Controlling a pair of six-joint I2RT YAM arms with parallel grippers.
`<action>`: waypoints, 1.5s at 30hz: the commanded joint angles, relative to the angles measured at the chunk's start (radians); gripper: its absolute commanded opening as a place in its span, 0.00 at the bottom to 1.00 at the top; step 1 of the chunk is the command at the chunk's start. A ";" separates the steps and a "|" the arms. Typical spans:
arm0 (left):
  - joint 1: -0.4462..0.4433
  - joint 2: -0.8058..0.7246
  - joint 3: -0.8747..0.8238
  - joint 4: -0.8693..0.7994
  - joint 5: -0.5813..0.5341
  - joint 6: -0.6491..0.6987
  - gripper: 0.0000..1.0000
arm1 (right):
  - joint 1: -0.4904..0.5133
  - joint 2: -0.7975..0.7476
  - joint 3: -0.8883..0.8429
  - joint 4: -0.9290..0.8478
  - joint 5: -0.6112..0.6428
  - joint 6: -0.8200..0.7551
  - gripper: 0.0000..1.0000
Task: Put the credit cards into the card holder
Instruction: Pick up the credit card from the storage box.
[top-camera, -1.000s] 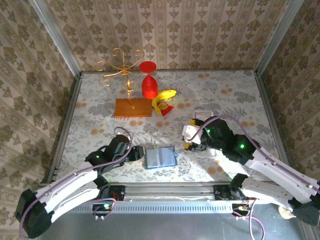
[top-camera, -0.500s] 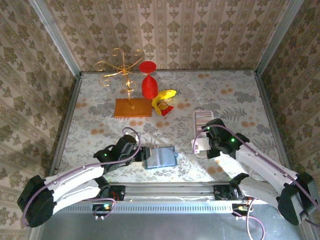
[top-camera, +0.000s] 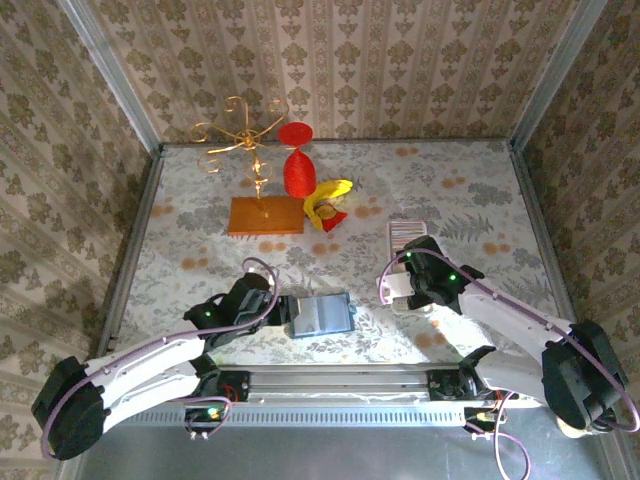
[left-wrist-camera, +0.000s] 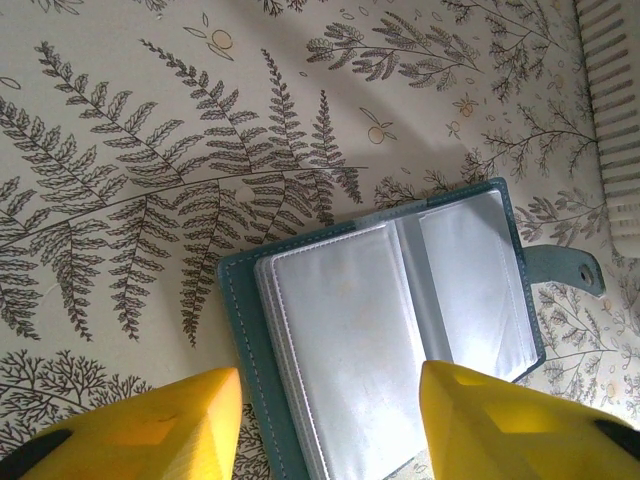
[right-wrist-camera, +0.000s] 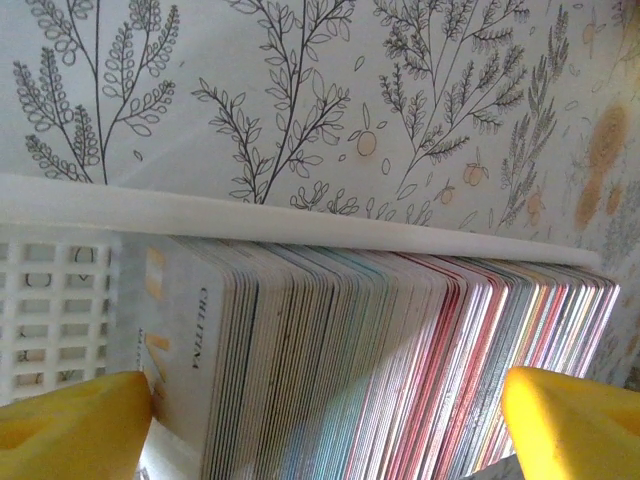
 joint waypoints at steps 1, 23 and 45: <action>-0.005 -0.008 -0.011 0.006 0.001 -0.010 0.46 | -0.007 0.000 -0.011 0.043 0.043 -0.024 0.84; -0.004 0.009 -0.017 0.026 0.017 -0.025 0.32 | 0.007 -0.094 -0.039 -0.069 -0.011 -0.020 0.28; -0.003 0.016 -0.013 0.019 0.024 -0.021 0.31 | 0.098 -0.316 0.075 -0.437 -0.163 0.316 0.00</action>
